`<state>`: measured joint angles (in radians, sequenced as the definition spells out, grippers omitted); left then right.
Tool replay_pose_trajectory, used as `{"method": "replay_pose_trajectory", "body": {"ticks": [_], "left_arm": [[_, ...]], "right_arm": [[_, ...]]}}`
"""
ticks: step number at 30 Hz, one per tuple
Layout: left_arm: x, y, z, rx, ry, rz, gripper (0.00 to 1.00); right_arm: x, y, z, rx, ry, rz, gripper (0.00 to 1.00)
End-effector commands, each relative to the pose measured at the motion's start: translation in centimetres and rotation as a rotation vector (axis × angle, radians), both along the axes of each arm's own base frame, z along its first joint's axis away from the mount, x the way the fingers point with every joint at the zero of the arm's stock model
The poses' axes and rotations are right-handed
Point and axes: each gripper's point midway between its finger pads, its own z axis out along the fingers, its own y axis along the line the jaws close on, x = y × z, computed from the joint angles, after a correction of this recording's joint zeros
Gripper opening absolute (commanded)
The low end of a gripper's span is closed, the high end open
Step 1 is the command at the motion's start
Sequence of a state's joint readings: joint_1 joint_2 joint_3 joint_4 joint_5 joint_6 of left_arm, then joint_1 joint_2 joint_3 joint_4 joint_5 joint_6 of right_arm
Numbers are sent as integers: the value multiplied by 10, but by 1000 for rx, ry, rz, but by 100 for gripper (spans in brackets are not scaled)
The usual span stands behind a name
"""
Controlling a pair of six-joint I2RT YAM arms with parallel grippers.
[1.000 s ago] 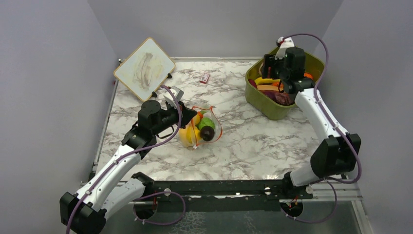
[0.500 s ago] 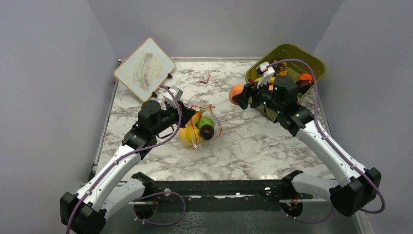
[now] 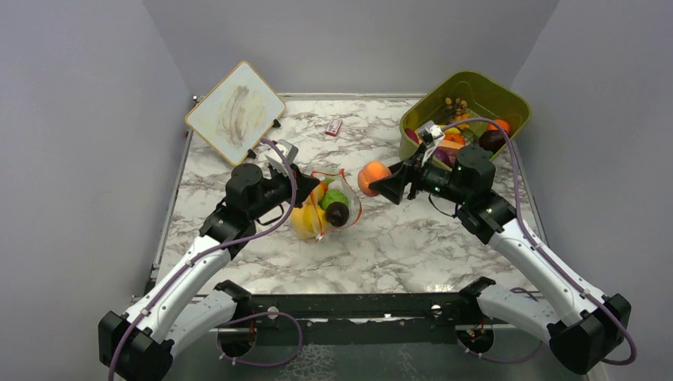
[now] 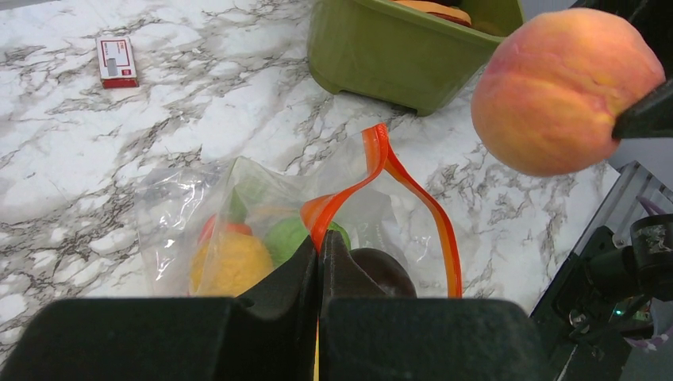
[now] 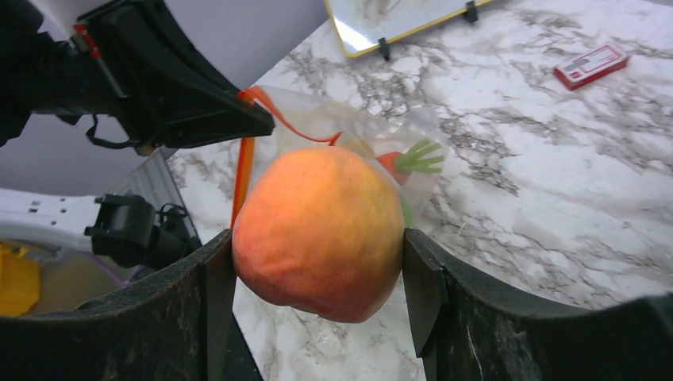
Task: Place the food in the zip-top bag and seal the zipper
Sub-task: Pick up the fake fruit from the bin, then place the fake fruit in the zipper food storage bag.
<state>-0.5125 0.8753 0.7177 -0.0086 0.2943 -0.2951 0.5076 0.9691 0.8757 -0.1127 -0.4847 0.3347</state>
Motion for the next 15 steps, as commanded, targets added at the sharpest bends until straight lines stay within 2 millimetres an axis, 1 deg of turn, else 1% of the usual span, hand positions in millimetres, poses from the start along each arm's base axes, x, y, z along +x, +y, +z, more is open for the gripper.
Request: {"method": "replay_pose_trajectory", "body": {"ticks": [1, 4, 9, 12, 15], "left_arm": [[5, 0, 5, -10, -44, 8, 0], [5, -3, 4, -10, -35, -2, 0], [4, -3, 3, -13, -30, -4, 0], [2, -4, 5, -19, -30, -14, 0], [0, -6, 9, -35, -30, -20, 0]], "right_arm": [[-23, 26, 9, 70, -10, 147, 48], [-28, 38, 5, 61, -14, 167, 48], [-39, 58, 7, 63, -31, 206, 48], [-42, 66, 5, 62, -44, 220, 48], [-41, 71, -2, 35, -66, 216, 48]]}}
